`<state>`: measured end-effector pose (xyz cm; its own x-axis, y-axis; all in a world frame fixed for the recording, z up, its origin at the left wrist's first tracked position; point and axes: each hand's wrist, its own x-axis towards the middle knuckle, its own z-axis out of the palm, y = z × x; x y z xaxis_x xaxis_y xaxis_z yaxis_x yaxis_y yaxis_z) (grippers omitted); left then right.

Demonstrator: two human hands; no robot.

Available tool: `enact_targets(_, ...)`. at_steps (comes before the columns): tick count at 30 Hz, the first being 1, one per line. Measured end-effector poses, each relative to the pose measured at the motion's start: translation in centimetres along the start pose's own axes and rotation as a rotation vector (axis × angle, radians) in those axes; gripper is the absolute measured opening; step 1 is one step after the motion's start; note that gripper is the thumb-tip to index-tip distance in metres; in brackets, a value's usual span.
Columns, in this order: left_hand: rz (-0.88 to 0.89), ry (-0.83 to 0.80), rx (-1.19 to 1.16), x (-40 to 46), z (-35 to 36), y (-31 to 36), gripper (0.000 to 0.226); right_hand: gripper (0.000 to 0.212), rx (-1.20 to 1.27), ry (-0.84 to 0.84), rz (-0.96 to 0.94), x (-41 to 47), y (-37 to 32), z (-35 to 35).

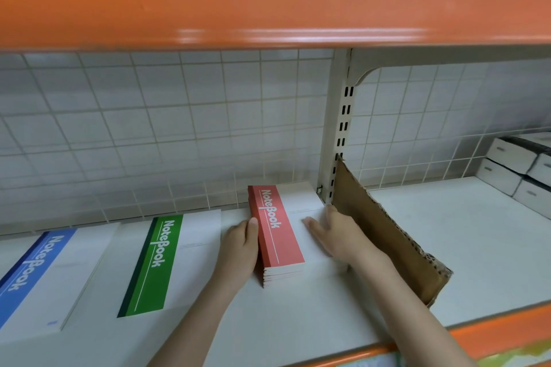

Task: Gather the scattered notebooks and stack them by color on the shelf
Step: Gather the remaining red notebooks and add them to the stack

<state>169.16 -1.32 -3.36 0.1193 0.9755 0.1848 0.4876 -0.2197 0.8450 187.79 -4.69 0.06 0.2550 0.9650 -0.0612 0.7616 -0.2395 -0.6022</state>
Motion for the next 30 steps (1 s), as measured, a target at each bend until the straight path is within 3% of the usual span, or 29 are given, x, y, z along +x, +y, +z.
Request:
enact_targets(2,-0.024,-0.023,0.008,-0.1,0.1,0.0,0.043,0.069,0.015,-0.004,-0.015,-0.1,0.0,0.1)
enact_targets(8,-0.008,0.013,0.012,-0.5,0.7,0.3,0.051,0.058,0.016,0.007,-0.015,0.0,0.2,0.1)
enact_targets(17,-0.051,-0.021,-0.023,-0.5,0.4,0.1,0.048,0.056,0.009,-0.008,-0.003,0.3,0.4,-0.1)
enact_targets(22,-0.093,0.031,-0.018,-0.2,-0.2,0.2,0.039,0.052,-0.118,0.171,-0.15,-0.4,-0.7,0.1)
enact_targets(26,-0.032,0.037,0.072,0.7,-1.9,0.5,0.023,0.046,-0.176,0.182,-0.293,-0.8,-2.4,-0.4)
enact_targets(30,0.172,-0.003,0.277,0.5,-4.1,1.2,0.028,0.041,-0.215,0.101,-0.37,-1.2,-4.6,0.1)
